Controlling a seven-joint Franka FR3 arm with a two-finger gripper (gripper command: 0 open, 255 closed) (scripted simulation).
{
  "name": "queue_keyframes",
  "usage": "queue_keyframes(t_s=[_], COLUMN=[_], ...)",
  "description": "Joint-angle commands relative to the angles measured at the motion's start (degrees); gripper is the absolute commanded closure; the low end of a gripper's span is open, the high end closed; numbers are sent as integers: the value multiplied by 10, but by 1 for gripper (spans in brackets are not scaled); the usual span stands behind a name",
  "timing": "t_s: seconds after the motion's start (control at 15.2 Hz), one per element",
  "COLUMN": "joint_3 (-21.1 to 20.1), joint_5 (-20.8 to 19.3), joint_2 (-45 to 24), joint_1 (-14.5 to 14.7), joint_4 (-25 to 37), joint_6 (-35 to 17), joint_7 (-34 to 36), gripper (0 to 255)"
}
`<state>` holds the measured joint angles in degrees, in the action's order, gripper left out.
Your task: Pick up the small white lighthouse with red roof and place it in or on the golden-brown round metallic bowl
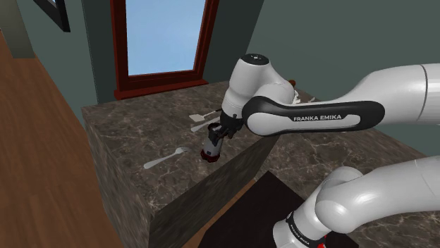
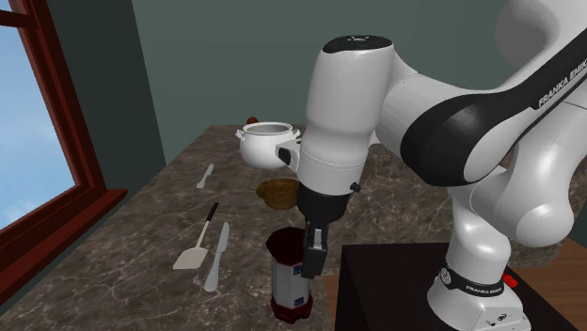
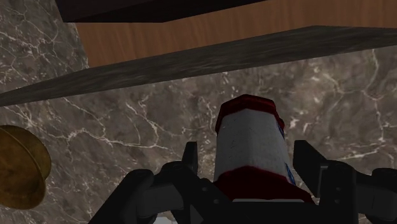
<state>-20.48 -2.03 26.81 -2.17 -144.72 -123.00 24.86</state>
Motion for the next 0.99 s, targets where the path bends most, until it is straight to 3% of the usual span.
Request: queue_keyframes(t_s=[0.0,0.33,0.92], joint_3=[0,0,11], joint_5=[0,0,5], joint_2=[0,0,22], joint_1=[0,0,2], joint_4=[0,0,52], joint_6=[0,0,74], joint_7=[0,0,-15], gripper=[255,255,255])
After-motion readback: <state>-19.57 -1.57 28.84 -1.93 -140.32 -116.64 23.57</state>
